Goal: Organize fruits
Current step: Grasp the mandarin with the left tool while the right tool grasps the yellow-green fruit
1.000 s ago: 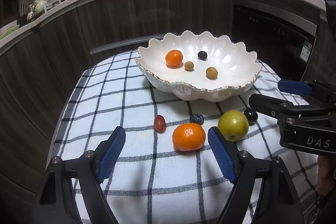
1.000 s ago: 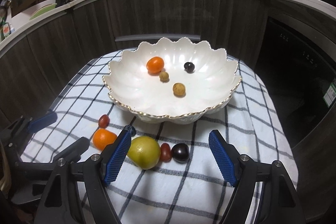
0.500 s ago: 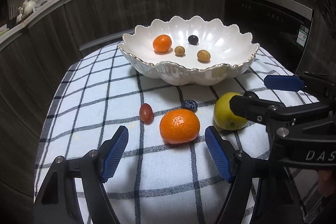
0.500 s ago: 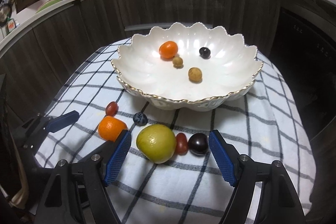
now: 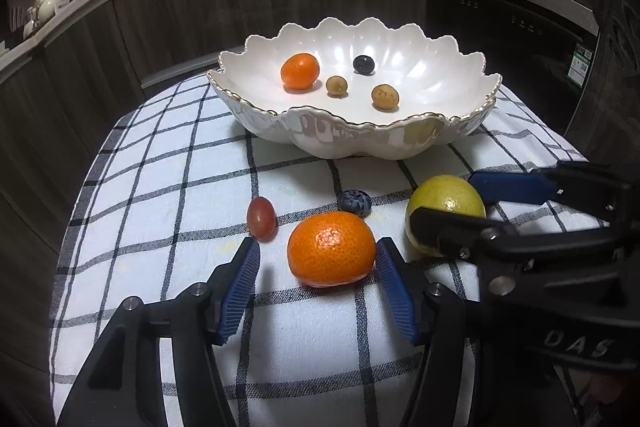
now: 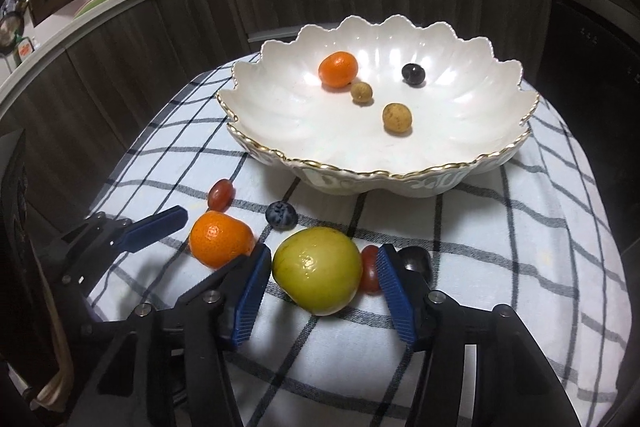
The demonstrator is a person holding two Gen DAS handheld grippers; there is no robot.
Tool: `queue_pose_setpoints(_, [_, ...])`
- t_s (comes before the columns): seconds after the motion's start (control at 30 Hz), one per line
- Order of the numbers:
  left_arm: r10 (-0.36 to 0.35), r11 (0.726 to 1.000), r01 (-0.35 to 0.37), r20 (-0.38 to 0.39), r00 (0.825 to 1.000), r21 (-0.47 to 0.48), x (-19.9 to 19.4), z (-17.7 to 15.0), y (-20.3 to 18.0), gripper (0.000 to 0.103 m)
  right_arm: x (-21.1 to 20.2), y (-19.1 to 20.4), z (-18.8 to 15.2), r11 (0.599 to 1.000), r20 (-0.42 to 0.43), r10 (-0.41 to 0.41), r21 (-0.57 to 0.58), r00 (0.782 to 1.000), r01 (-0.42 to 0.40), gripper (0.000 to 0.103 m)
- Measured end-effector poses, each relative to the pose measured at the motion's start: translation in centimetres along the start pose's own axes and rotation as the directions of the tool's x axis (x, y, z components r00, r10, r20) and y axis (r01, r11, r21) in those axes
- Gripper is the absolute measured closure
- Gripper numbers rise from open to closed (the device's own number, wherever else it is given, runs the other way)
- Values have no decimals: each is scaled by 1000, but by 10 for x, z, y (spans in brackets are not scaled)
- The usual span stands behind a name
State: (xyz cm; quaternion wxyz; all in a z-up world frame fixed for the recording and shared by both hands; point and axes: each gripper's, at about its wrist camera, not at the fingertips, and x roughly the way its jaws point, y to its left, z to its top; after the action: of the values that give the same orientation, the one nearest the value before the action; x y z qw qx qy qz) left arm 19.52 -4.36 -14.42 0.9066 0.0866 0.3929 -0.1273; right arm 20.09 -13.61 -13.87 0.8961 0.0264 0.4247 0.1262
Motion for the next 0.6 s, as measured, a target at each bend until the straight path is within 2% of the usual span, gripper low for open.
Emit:
queue_pose_setpoints(0.03, [-7,1000,7,-1,1000,0,1,0,0,49,2,0,0,1000,-4,4,-1,1000,-4,52])
queue_pose_setpoints(0.13, [-27,1000,27,-5,1000,3,1,1,-2,59,3,3,-1,1000,-1,11,-10,1000,-11,52])
queue_pose_setpoints(0.6, [-13,1000,13,-3,1000,-21,-10,2,-2,61,-8,1,-1,1000,27,25,-4,999,-25,53])
